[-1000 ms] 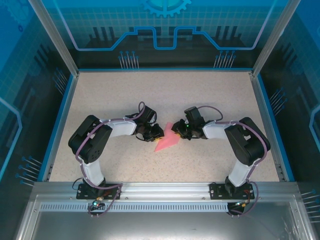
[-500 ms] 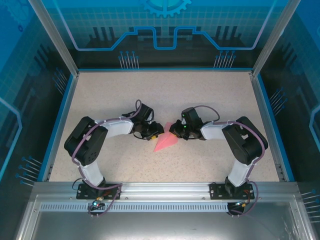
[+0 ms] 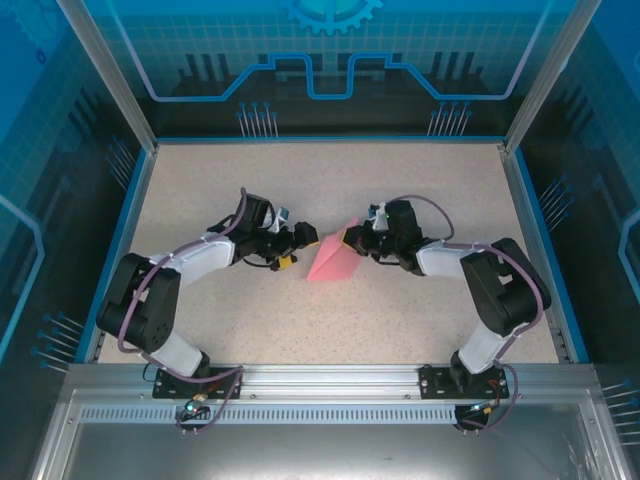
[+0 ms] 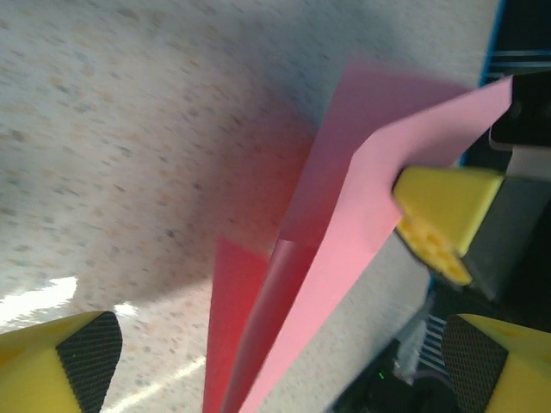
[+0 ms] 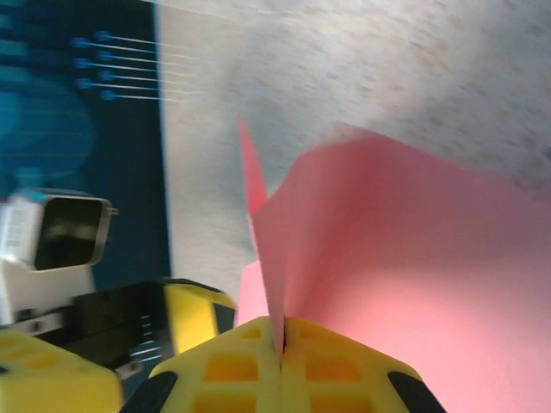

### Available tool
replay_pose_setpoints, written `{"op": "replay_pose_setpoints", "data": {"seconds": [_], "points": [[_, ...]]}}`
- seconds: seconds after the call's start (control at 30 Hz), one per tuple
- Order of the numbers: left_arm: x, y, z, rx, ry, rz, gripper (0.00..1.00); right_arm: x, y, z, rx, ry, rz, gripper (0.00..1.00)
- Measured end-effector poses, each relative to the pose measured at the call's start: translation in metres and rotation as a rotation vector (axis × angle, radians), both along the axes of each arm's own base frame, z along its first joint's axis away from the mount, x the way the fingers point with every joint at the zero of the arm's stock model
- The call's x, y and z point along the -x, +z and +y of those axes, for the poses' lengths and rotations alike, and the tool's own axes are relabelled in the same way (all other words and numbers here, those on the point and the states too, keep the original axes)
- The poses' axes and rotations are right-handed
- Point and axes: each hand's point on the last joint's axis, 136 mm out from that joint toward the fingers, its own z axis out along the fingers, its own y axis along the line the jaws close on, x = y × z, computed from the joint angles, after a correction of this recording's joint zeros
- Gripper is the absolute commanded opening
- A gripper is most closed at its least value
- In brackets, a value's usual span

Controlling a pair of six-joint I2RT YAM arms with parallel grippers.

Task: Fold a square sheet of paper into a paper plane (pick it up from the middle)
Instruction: Pick up the paper from the center of the table, then turn over the paper at the center of the table.

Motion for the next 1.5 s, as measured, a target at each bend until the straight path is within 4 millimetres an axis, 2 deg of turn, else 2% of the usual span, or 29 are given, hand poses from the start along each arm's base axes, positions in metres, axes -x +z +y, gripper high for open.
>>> {"op": "replay_pose_setpoints", "data": {"seconds": [0.13,0.3,0.47,0.57,0.67,0.83,1.1,1.17,1.27,1.33,1.5], "points": [[0.008,0.017,-0.013,0.13,-0.05,-0.016,0.99,-0.002,0.032,0.001,-0.083,0.048,-0.06,0.03],[0.015,0.026,-0.021,0.222,-0.078,-0.004,0.99,-0.004,0.06,0.009,-0.161,0.093,-0.095,0.04],[0.016,0.039,-0.027,0.302,-0.1,-0.024,0.98,-0.004,0.078,0.015,-0.231,0.115,-0.098,0.05],[0.015,0.049,-0.03,0.34,-0.114,-0.047,0.93,-0.005,0.082,0.018,-0.26,0.125,-0.086,0.05],[0.012,0.061,-0.033,0.381,-0.123,-0.075,0.82,-0.005,0.081,0.02,-0.271,0.13,-0.068,0.05],[0.009,0.074,-0.035,0.419,-0.129,-0.112,0.57,-0.003,0.081,0.025,-0.283,0.152,-0.048,0.05],[0.006,0.077,-0.036,0.426,-0.123,-0.126,0.15,0.0,0.075,0.027,-0.282,0.172,-0.017,0.08],[0.006,0.076,-0.035,0.417,-0.121,-0.13,0.1,0.001,0.071,0.027,-0.273,0.171,-0.003,0.12],[0.006,0.072,-0.033,0.39,-0.108,-0.129,0.05,0.002,0.063,0.025,-0.25,0.172,0.012,0.3],[0.007,0.067,-0.03,0.354,-0.096,-0.126,0.05,0.002,0.056,0.023,-0.219,0.161,0.024,0.46],[0.005,0.057,-0.017,0.188,-0.064,-0.142,0.05,0.005,0.038,-0.006,-0.037,0.057,0.056,0.67]]}}
